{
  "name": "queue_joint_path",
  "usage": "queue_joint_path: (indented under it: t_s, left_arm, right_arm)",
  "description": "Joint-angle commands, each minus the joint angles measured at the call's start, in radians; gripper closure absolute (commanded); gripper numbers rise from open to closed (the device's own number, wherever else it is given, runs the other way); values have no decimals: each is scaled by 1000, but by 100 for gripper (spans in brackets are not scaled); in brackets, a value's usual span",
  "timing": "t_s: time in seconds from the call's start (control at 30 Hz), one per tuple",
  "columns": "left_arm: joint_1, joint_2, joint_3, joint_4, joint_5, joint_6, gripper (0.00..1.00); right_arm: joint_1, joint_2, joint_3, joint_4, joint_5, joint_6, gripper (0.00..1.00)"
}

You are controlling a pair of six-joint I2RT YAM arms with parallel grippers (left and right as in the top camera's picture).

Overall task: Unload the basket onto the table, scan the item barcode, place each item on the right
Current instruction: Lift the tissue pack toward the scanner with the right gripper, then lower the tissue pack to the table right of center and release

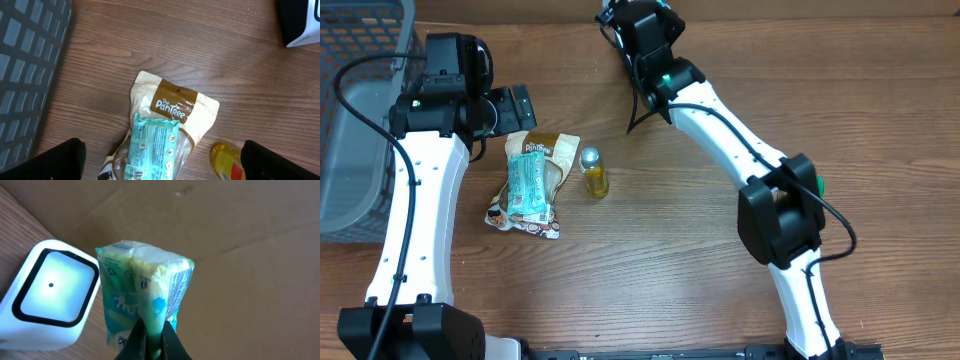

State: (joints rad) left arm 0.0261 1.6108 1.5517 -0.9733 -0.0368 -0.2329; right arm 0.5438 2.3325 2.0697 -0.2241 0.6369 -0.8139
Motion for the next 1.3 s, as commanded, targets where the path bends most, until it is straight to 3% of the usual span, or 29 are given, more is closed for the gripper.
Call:
queue_joint_path:
  t_s: [0.0,0.23,0.53,0.8,1.07,1.27]
  left_arm:
    - [-8,3,21,0,4,-6,0]
    - [-8,3,21,0,4,-6,1]
    - [-8,3,21,0,4,-6,0]
    - [-8,3,21,0,4,-6,0]
    - [-8,3,21,0,4,-6,1]
    - [-8,3,21,0,4,-6,1]
  right_arm:
    - [5,37,11,58,21,-58,96]
    - [4,95,11,146,16,-61,96]
    - [4,197,11,256,28,-250,96]
    - [-8,217,11,268,16,-246,96]
    - [-2,168,13,242,80,-37,97]
    - [18,-5,13,16,81,187,96]
